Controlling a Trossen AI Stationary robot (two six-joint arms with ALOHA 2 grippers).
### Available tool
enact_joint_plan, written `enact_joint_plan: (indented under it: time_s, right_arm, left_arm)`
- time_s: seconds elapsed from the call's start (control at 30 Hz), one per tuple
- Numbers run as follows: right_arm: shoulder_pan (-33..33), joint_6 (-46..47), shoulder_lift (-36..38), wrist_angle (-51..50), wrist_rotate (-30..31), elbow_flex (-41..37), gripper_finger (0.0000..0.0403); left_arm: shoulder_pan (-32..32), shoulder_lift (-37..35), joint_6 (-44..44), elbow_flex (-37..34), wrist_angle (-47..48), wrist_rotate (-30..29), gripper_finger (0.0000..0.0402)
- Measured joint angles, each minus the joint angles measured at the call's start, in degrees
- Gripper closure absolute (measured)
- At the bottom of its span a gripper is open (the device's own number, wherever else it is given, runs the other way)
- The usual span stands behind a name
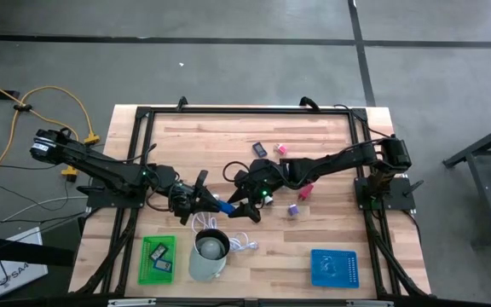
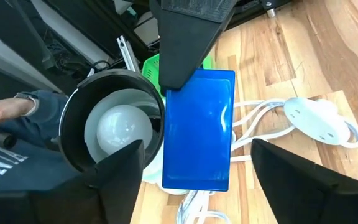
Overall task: Pick & Place Office items
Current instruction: Put the blue digital timer into the green basket
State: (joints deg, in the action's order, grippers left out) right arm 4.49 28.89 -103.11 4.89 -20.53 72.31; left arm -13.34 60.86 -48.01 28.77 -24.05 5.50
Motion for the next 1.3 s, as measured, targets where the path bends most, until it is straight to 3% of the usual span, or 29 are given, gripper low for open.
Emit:
enact_joint_plan:
  time_s: [0.37, 0.83, 1.3]
  right_arm:
    - [-1.31, -0.42, 0.0, -1.41, -1.54, -0.02, 0.0117]
    - [-8.66, 1.52, 0.02, -2.97, -13.04, -0.02, 0.0117]
    - [-11.04, 1.44, 0.02, -2.95, -15.52, -0.02, 0.0118]
  left_arm:
    - [-0.02, 0.0, 0.02, 0.0, 0.0, 0.0, 0.034]
    - [0.0, 0.0, 1.57, 0.0, 0.02, -0.06, 0.034]
    - [-0.02, -1.05, 8.56, 0.0, 0.61, -6.9, 0.034]
